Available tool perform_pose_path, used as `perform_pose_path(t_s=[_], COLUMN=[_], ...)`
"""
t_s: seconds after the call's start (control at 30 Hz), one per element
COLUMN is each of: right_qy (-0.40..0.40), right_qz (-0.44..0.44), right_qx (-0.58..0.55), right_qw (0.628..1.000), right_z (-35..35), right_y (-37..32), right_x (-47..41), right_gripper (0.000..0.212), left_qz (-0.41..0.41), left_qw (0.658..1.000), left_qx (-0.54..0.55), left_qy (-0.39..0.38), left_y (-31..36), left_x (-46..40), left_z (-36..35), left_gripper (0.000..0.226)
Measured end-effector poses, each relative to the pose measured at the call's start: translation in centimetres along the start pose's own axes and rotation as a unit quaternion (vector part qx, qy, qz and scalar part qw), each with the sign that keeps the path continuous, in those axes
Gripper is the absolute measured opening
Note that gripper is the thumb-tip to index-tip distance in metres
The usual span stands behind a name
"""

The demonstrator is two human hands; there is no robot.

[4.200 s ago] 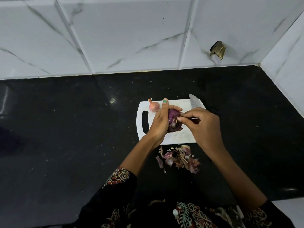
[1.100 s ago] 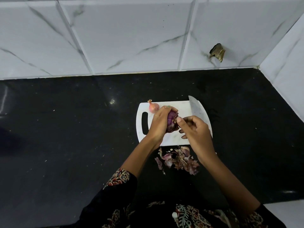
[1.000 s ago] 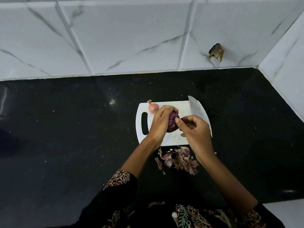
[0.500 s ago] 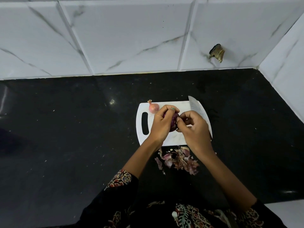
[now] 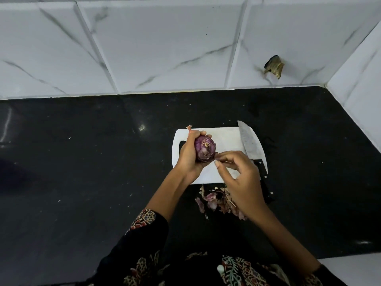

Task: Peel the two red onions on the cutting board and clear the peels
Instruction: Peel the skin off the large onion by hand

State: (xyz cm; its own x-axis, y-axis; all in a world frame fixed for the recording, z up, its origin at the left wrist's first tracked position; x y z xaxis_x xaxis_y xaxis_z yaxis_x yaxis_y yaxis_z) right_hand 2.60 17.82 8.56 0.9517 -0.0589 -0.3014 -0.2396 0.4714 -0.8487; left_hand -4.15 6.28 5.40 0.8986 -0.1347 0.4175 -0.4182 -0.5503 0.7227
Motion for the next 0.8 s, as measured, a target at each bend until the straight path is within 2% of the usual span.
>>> perform_pose_path(t_s=[0.1,0.17,0.3,0.37,0.43,0.47,0.53,0.63,0.7,0.8], right_qy=[0.007,-0.057,-0.206,-0.225,-0.229,-0.233,-0.206,-0.071,-0.017,0.002], right_qz=[-0.048,-0.083,-0.133,-0.136,-0.131,-0.129,-0.128,-0.088,-0.057,-0.035], right_qx=[0.036,0.093,0.218,0.268,0.282,0.283,0.242,0.111,0.062,0.059], right_qw=[0.998,0.991,0.945,0.927,0.922,0.921,0.939,0.987,0.996,0.998], right_z=[1.5,2.0,2.2,2.2,2.3,2.2,2.1,2.2,1.9,0.9], right_y=[0.8,2.1,4.3,4.5,4.4,4.2,3.6,0.9,-0.8,-1.6], right_x=[-0.6,-0.6,0.9,1.6,1.9,1.9,1.4,-0.5,-1.5,-2.4], right_gripper=[0.005,0.01,0.014,0.019,0.008,0.014,0.02,0.012,0.013,0.019], left_qz=[0.034,0.039,0.045,0.048,0.046,0.044,0.042,0.034,0.028,0.025], left_qw=[0.997,0.995,0.993,0.993,0.993,0.993,0.995,0.997,0.997,0.996], left_qx=[0.066,0.082,0.094,0.095,0.09,0.085,0.07,0.034,0.014,-0.008], left_qy=[-0.03,-0.04,-0.053,-0.06,-0.064,-0.065,-0.064,-0.064,-0.07,-0.082], left_y=[-0.2,0.0,0.2,0.2,0.2,0.1,0.0,-0.1,-0.3,-0.6], left_x=[0.2,0.2,0.4,0.4,0.4,0.4,0.4,0.6,0.8,0.9], left_z=[0.1,0.1,-0.3,-0.6,-0.7,-0.8,-0.9,-1.3,-1.8,-2.1], left_gripper=[0.015,0.015,0.017,0.017,0.016,0.016,0.015,0.017,0.02,0.022])
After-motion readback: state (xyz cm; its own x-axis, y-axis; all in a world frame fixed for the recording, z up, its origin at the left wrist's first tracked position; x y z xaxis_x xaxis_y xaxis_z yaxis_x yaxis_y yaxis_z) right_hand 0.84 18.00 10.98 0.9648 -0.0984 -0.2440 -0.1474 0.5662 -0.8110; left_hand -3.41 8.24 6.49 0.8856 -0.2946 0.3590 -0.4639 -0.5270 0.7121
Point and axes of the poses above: each hand's wrist, its own x-axis away from the middle knuckle, its own z-axis out of the back of the hand, y = z × x, the point moved 4 cm from there along -x, towards the middle knuckle, and after that the axes turned 4 degrees about -z, right-handed, at the moved point
